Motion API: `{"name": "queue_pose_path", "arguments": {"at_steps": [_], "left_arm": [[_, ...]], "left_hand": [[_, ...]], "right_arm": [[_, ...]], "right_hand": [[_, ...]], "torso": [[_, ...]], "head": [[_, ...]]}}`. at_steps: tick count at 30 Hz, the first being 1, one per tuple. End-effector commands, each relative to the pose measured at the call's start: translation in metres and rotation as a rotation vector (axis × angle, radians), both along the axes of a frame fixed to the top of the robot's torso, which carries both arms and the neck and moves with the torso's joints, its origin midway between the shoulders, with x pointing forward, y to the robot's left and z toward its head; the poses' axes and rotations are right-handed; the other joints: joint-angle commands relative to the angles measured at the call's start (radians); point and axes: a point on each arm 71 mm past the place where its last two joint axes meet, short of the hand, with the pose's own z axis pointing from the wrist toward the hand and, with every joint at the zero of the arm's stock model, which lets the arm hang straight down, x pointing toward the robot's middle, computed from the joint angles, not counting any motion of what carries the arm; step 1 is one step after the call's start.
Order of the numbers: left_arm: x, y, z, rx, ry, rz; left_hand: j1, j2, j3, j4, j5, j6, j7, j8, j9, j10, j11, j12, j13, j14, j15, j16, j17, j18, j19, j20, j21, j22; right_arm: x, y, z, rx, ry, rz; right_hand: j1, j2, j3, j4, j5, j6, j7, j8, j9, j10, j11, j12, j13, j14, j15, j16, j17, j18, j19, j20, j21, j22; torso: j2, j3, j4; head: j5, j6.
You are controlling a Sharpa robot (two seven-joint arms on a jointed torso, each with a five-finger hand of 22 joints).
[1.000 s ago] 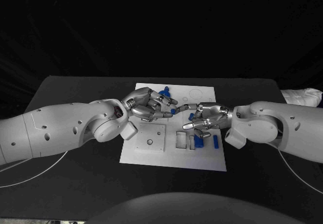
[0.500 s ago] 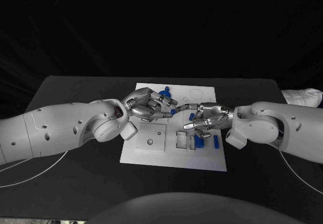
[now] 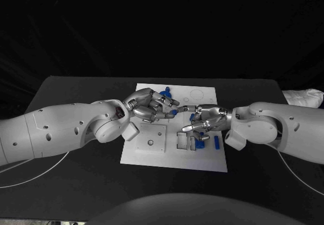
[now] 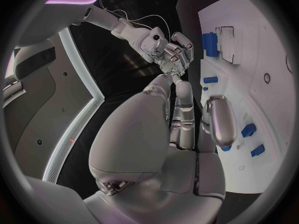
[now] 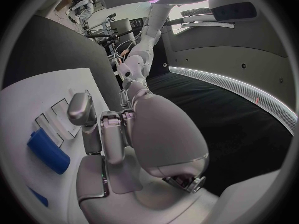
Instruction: Assemble the parts on the task board
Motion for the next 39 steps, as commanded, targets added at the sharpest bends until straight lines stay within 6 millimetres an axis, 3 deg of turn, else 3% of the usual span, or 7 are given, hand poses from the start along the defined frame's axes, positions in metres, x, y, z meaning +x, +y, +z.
{"name": "queue_pose_path", "arguments": {"at_steps": [1,10,16,19,27,31,39], "left_arm": [[-0.001,-0.003,0.001,-0.016,0.010,-0.017],[0.000,0.000,0.000,-0.011,0.011,-0.009],[0.001,0.007,-0.001,-0.006,0.019,0.007],[0.002,0.012,-0.001,-0.021,0.038,0.028],[0.004,0.022,-0.002,-0.074,0.106,0.089],[0.004,0.025,-0.004,-0.089,0.137,0.106],[0.004,0.026,-0.007,-0.114,0.199,0.123]], "left_hand": [[0.002,0.008,-0.006,0.001,0.006,0.003,0.003,0.005,0.001,-0.009,0.001,0.007,-0.001,-0.006,-0.002,-0.006,0.000,0.006,-0.007,-0.002,-0.006,0.183],[0.003,0.008,-0.006,0.000,0.008,0.003,0.003,0.005,0.001,-0.010,0.001,0.007,-0.002,-0.006,-0.002,-0.006,0.001,0.006,-0.007,-0.002,-0.005,0.183],[0.004,0.008,-0.009,-0.001,0.009,0.007,0.005,0.007,0.003,-0.010,0.002,0.008,-0.003,-0.007,-0.001,-0.006,0.000,0.007,-0.008,-0.001,-0.006,0.183],[0.004,0.008,-0.010,-0.001,0.009,0.007,0.005,0.008,0.003,-0.010,0.003,0.009,-0.003,-0.007,-0.001,-0.006,0.000,0.006,-0.008,-0.001,-0.006,0.183],[0.005,0.008,-0.016,-0.002,0.013,0.011,0.006,0.010,0.006,-0.005,0.004,0.015,-0.004,-0.004,-0.001,-0.002,0.007,0.005,-0.005,-0.001,-0.001,0.185],[0.004,0.009,-0.021,-0.002,0.020,0.012,0.007,0.011,0.008,-0.001,0.005,0.020,-0.004,-0.003,0.000,0.000,0.009,0.005,-0.005,-0.001,0.000,0.185],[0.003,0.012,-0.052,-0.001,0.085,0.013,0.008,0.013,0.015,0.001,0.006,0.031,-0.010,-0.003,0.000,0.002,0.009,0.005,-0.005,0.000,0.001,0.185]], "right_arm": [[-0.002,0.003,0.000,0.021,0.023,0.027],[0.001,-0.005,0.001,0.005,-0.017,-0.031],[0.005,-0.021,0.001,-0.048,-0.128,-0.102],[0.006,-0.029,0.002,-0.096,-0.237,-0.136],[0.005,-0.039,0.015,-0.185,-0.622,-0.228],[0.001,-0.034,0.024,-0.208,-0.846,-0.235],[-0.008,-0.021,0.033,-0.275,-1.140,-0.179]], "right_hand": [[-0.006,0.000,0.004,0.002,-0.002,0.000,-0.005,0.015,0.003,0.001,-0.010,-0.003,0.048,0.092,0.006,-0.006,0.255,0.016,-0.007,0.000,-0.007,0.129],[0.000,0.003,0.010,-0.002,0.010,0.023,-0.004,0.034,-0.004,-0.002,-0.009,-0.005,0.047,0.091,0.007,-0.007,0.255,0.018,-0.017,0.001,-0.016,0.126],[-0.008,-0.001,0.012,0.001,0.024,-0.065,0.017,-0.128,-0.089,-0.011,-0.007,-0.010,0.041,0.086,0.008,-0.010,0.252,0.020,-0.018,0.003,-0.018,0.125],[-0.016,0.000,0.012,0.006,0.042,-0.075,0.017,-0.150,-0.105,-0.008,-0.008,-0.008,0.042,0.088,0.007,-0.009,0.253,0.020,-0.013,0.003,-0.014,0.125],[-0.036,0.004,0.021,0.016,0.085,0.003,0.064,-0.040,-0.102,0.088,-0.030,0.055,0.094,0.106,-0.013,0.003,0.263,0.001,0.095,-0.012,0.084,0.153],[-0.046,-0.002,0.028,0.019,0.112,0.133,0.080,0.056,-0.090,0.160,-0.049,0.099,0.138,0.106,-0.033,0.003,0.263,-0.015,0.165,-0.031,0.147,0.173],[-0.077,-0.026,0.035,0.033,0.110,0.236,0.072,0.013,-0.131,0.161,-0.075,0.100,0.139,0.106,-0.059,0.003,0.263,-0.029,0.229,-0.058,0.203,0.191]], "torso": [[0.000,-0.0006,-0.0009],[0.000,-0.0002,-0.0006],[0.000,-0.0012,-0.0026],[0.001,-0.0005,-0.0017],[0.000,0.0006,-0.0010],[0.000,0.0008,-0.0020],[0.000,0.0006,-0.0005]], "head": [[0.000,0.000],[0.005,0.000],[0.014,0.000],[0.016,0.000],[0.020,0.000],[0.020,0.000],[0.018,0.000]]}}
